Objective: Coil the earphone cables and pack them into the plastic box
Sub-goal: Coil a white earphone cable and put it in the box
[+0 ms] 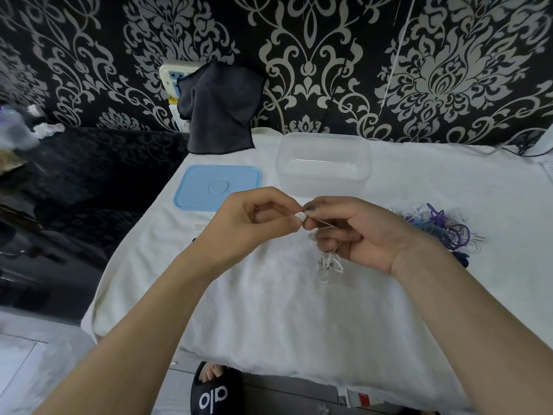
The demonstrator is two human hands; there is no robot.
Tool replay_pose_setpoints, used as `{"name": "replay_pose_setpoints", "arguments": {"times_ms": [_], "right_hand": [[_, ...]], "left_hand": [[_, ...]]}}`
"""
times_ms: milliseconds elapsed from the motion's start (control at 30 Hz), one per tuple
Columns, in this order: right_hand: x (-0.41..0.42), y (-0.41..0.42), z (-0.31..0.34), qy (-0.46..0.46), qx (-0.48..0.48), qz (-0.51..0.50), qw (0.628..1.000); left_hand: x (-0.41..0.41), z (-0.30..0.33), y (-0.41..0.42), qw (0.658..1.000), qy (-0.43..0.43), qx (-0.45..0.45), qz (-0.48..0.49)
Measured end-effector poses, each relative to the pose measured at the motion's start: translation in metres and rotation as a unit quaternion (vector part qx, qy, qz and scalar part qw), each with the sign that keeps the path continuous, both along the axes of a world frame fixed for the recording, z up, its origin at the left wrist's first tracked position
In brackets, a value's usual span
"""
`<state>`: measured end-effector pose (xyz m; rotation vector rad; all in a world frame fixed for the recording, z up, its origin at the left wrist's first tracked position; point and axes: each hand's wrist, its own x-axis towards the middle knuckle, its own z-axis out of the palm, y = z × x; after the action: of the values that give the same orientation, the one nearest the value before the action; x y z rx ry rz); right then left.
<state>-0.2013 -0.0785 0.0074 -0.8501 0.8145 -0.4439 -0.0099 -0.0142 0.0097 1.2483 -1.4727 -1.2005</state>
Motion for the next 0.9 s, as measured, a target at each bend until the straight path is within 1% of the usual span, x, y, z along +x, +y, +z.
{"name": "replay_pose_setpoints", "arguments": {"times_ms": [167,400,467,667,767,900], "right_hand": [[0.000,0.002,0.002,-0.041,0.023,-0.020,0.999],[0.006,0.008,0.005,-0.072,0.047,-0.052,0.995],[0.008,0.009,0.004,-0.077,0.063,-0.083,0.992],[0.011,0.009,0.000,-0.074,0.078,-0.128,0.986],[0.011,0.010,0.001,-0.090,0.085,-0.137,0.983],[0.012,0.011,0.002,-0.109,0.093,-0.127,0.982]], "left_hand": [[-0.001,0.001,-0.002,0.995,0.092,0.028,0.016],[-0.001,-0.004,-0.008,0.978,0.190,0.080,-0.004],[-0.002,-0.004,-0.010,0.979,0.191,0.074,0.005],[-0.006,-0.006,-0.011,0.993,0.102,0.017,0.054],[-0.006,-0.005,-0.012,0.993,0.106,0.014,0.057],[-0.007,-0.004,-0.011,0.988,0.146,0.039,0.045]]}}
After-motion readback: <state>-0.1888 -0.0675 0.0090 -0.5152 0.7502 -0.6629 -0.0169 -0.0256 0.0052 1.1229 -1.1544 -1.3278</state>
